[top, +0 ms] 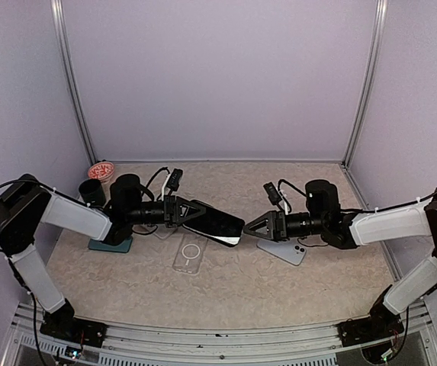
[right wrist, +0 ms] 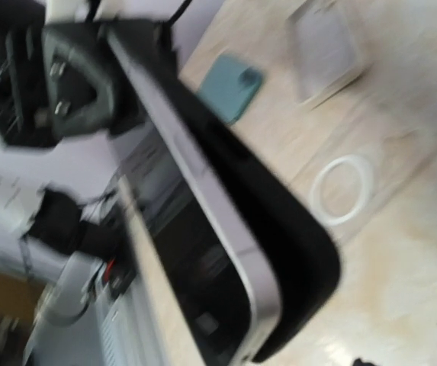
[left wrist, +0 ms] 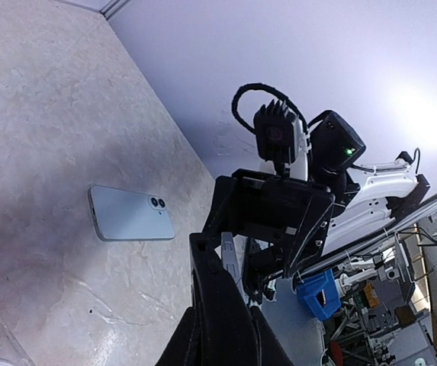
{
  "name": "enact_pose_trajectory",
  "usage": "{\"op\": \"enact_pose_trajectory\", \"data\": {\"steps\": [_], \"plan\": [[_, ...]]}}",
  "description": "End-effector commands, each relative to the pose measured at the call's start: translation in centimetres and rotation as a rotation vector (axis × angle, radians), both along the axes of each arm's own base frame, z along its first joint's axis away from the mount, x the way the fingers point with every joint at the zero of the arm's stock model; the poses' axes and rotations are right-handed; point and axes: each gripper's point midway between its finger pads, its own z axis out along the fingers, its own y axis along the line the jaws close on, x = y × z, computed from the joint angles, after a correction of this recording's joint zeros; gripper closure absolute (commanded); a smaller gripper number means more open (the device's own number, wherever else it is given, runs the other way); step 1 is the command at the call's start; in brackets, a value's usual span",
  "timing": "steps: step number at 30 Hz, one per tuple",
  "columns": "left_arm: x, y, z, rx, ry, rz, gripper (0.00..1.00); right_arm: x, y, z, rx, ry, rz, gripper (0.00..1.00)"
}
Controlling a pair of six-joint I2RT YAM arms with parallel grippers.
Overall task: Put the phone into the phone case
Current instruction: Press the phone onto the phone case.
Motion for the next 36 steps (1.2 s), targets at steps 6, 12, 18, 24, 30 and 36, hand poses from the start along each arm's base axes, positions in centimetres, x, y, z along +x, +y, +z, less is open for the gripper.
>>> {"op": "enact_pose_trajectory", "data": {"steps": [6, 12, 18, 24, 30, 36], "plan": [[-2.8, -0.4, 5.3, -0.168, -0.108, -0.119, 0.84, -3.7, 1.1, 0.2, 0.133, -0.049, 0.289, 0.26], [-3.3, -1.2, 5.0, -0.169, -0.104, -0.152, 0.86, -4.3, 1.1, 1.5, 0.17, -0.11, 0.338, 0.26], [-3.5, -1.9, 4.4, -0.166, -0.091, -0.172, 0.85, -4.8, 1.2, 2.4, 0.203, -0.134, 0.378, 0.33], [-3.4, -2.0, 4.0, -0.173, -0.078, -0.175, 0.86, -5.8, 0.9, 3.1, 0.232, -0.154, 0.417, 0.42], [-3.3, -2.0, 4.0, -0.175, -0.075, -0.17, 0.86, -6.2, 1.0, 2.7, 0.209, -0.168, 0.431, 0.44], [-3.2, -2.0, 3.6, -0.174, -0.059, -0.163, 0.86, -6.5, 1.1, 2.4, 0.197, -0.173, 0.441, 0.49]]}}
